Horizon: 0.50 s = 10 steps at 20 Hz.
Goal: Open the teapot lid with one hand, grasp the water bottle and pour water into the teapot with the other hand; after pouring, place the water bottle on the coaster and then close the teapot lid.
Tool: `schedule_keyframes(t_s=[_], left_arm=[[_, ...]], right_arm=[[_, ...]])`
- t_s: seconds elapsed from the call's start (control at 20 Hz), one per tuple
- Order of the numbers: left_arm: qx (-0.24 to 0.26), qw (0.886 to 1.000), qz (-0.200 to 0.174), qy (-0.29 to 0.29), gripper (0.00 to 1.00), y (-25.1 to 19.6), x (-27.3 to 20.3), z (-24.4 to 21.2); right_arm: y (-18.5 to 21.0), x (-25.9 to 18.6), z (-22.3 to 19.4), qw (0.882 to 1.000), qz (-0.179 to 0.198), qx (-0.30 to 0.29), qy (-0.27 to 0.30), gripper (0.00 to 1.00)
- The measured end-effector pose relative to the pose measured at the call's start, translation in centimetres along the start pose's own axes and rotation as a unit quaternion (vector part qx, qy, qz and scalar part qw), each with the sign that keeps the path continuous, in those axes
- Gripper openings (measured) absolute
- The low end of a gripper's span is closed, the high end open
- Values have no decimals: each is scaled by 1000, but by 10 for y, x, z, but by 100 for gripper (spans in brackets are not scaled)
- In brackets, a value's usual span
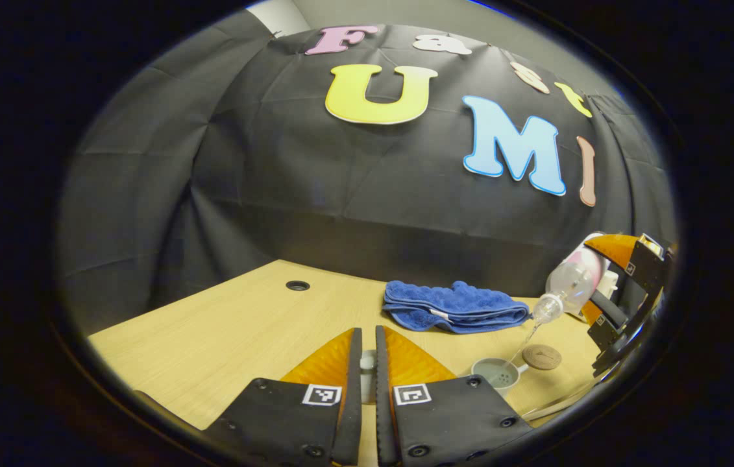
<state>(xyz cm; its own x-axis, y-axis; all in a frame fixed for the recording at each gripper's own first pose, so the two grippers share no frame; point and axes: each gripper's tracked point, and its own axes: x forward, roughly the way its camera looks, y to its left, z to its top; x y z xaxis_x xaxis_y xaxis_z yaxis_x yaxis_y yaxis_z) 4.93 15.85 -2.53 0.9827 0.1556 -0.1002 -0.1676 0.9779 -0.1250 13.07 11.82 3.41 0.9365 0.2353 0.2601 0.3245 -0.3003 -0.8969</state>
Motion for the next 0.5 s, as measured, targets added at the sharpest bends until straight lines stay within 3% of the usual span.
schedule_keyframes(t_s=[0.5], left_arm=[[0,1000,-2,-1,16,0,-1,1]], right_arm=[[-13,4,-10,1000,-20,-20,7,76]])
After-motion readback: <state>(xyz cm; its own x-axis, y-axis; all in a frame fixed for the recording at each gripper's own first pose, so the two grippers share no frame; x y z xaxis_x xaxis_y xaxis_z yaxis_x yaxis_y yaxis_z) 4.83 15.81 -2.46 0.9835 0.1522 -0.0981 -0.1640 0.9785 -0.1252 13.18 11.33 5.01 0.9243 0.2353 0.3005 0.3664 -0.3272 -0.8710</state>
